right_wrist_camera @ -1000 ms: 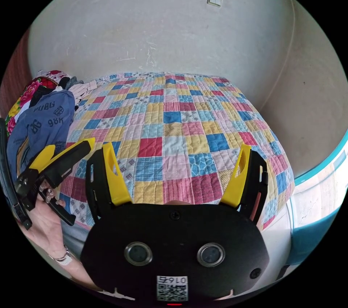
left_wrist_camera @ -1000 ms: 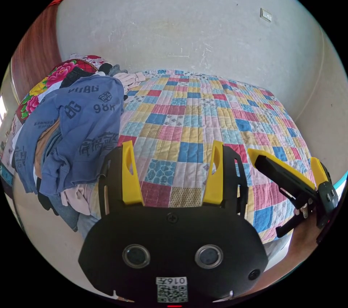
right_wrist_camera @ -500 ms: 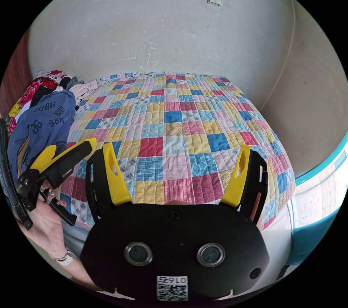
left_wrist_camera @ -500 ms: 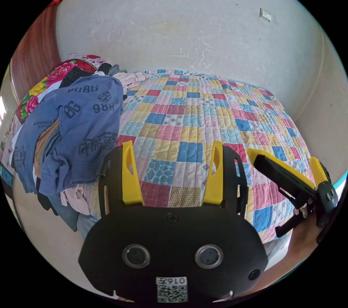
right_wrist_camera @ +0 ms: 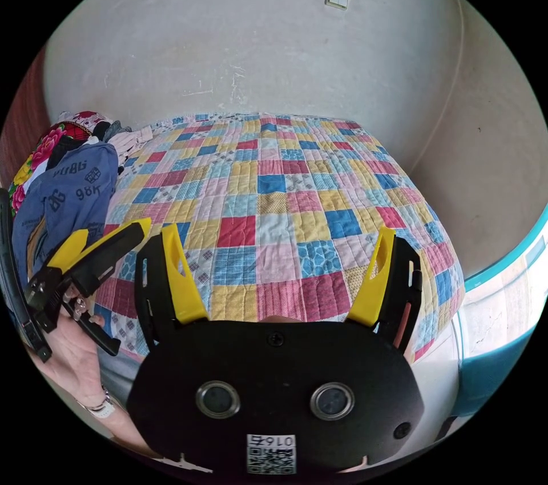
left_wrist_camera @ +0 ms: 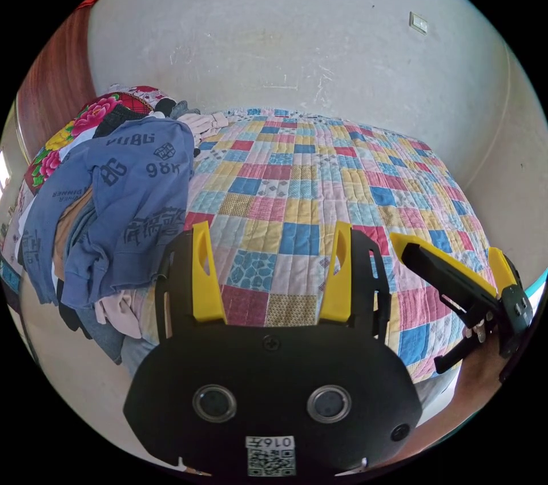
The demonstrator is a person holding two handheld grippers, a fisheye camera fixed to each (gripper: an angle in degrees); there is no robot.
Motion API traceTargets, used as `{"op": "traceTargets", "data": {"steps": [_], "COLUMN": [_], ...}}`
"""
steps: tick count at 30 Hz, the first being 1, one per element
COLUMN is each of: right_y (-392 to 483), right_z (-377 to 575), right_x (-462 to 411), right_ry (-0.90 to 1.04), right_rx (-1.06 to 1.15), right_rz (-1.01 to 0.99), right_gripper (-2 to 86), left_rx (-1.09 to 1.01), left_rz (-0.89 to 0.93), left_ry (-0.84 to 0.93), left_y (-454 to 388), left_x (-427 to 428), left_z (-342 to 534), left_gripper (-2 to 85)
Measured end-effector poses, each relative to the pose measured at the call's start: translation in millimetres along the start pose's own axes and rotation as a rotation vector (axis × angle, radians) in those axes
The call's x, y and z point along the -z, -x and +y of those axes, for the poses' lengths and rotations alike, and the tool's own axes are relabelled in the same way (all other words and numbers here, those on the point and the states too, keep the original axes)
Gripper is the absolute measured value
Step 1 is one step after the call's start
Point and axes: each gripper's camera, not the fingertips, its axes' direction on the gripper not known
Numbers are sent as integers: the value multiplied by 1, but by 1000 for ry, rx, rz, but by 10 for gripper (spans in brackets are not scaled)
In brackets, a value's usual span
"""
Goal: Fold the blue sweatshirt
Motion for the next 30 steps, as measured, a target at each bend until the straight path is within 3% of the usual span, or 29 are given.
{"op": "traceTargets", "data": {"steps": [30], "right_y": [3], "right_z": [0], "right_x": [-2], "right_ry": [8], "right_rx": [11], "right_rz": [-1], "right_gripper": [428], "left_rx": [-1], "left_rz": [2], "left_ry": [5], "left_y": [-5], "left_x": [-6], "left_z": [0], "left_gripper": [272]}}
